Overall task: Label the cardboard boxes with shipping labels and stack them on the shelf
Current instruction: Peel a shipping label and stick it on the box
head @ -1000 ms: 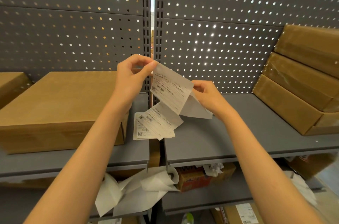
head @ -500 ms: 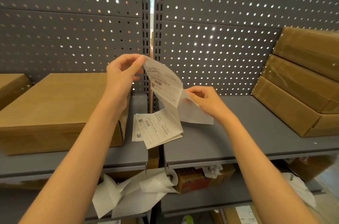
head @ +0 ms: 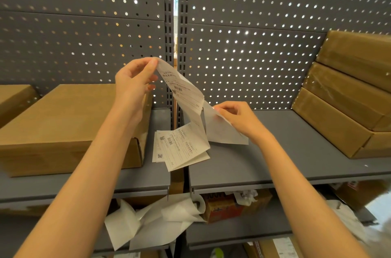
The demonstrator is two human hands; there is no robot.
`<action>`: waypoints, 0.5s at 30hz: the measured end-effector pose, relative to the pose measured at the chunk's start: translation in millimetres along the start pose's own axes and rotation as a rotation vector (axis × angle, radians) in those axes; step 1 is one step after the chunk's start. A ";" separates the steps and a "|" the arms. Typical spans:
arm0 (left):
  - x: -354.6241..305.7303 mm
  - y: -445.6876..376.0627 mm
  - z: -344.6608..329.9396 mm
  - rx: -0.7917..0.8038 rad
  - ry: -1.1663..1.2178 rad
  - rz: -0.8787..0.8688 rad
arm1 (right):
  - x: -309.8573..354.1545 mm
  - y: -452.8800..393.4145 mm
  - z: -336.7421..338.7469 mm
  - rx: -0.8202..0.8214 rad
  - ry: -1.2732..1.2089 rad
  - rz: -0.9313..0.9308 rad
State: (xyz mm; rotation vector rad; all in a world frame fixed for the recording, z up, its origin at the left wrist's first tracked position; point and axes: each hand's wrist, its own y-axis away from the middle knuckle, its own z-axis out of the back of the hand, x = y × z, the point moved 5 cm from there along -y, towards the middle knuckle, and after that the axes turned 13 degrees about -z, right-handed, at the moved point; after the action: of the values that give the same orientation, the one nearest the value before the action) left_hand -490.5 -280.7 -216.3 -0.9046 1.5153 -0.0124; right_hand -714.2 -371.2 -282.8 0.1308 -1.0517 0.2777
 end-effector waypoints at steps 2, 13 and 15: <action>0.1 -0.9 0.6 -0.002 0.010 0.000 | -0.3 -0.5 0.5 0.002 -0.002 0.000; -5.0 -5.6 6.2 -0.097 0.002 -0.077 | -1.2 -3.3 3.1 -0.001 -0.004 0.002; -6.9 -6.8 7.9 -0.106 -0.012 -0.099 | -2.8 -4.1 3.4 -0.002 -0.008 -0.003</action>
State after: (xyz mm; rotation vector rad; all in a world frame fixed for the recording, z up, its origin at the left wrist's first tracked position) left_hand -481.2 -277.8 -208.6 -1.0625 1.4695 0.0018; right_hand -717.1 -376.4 -283.5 0.1315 -1.0596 0.2737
